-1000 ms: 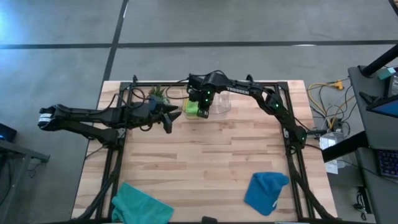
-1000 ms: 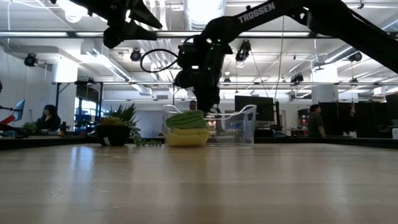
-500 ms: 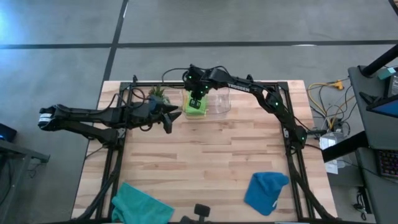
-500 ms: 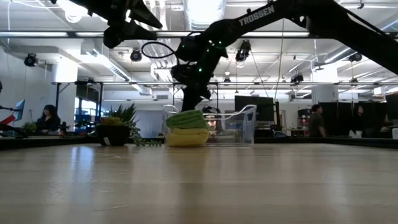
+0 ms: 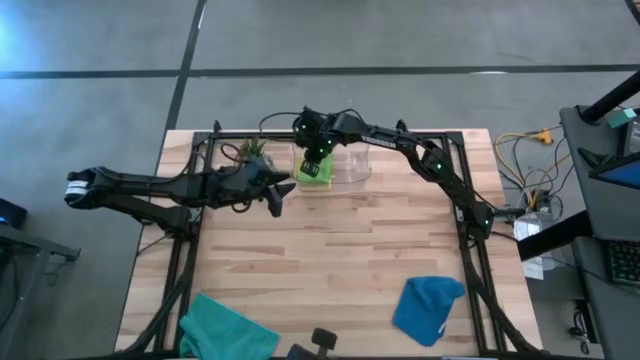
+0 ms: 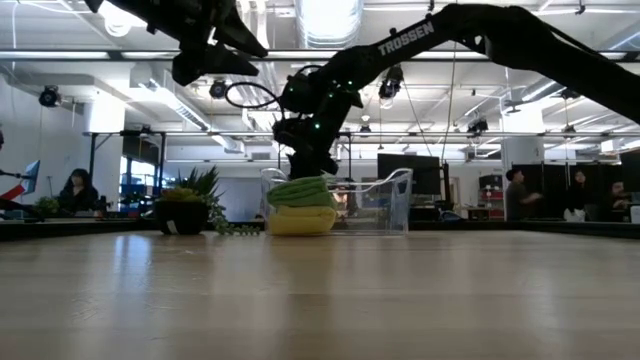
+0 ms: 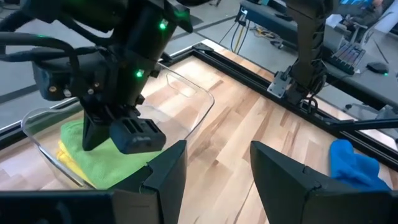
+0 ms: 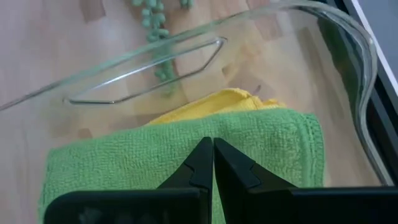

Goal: Fold microfiber towels
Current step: Put the green microfiber towel in the transparent bin

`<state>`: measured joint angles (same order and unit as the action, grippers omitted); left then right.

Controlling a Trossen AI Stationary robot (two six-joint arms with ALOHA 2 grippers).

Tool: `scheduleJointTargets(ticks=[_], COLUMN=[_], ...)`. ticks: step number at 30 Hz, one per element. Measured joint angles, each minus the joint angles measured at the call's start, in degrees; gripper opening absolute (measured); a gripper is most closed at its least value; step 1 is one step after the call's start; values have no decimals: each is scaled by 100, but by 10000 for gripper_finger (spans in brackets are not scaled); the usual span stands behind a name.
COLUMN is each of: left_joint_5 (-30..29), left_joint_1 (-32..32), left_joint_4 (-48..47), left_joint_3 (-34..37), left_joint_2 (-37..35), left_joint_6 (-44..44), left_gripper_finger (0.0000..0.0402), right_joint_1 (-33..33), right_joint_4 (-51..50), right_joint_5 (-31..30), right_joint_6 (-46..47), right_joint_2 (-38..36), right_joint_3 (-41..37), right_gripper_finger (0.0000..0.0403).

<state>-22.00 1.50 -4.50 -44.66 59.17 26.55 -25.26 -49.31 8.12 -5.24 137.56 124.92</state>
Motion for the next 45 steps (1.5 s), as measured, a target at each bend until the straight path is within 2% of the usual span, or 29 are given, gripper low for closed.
scheduleJointTargets(ticks=[4,9,16,23,32,38,45], left_joint_5=[14,20,20,20,68,75,97], left_joint_1=[0,0,0,0,0,0,0], left_joint_4=[32,120,106,108,106,102,104], left_joint_3=[-22,-28,-28,-28,-28,-26,-26], left_joint_2=[2,-49,-48,-48,-72,-69,-70], left_joint_6=[3,7,9,13,32,162,162], left_gripper_finger=[161,161,161,161,161,161,161], right_joint_1=[0,57,390,368,348,381,494], right_joint_4=[-114,-578,-526,-632,-1632,-1391,-1412], right_joint_5=[46,692,611,517,506,96,72], right_joint_6=[108,67,-80,-34,-163,7,226], right_joint_2=[-13,-117,-68,-65,-245,-344,-376], right_joint_3=[143,345,167,90,90,98,96], right_gripper_finger=[8,8,8,8,8,8,8])
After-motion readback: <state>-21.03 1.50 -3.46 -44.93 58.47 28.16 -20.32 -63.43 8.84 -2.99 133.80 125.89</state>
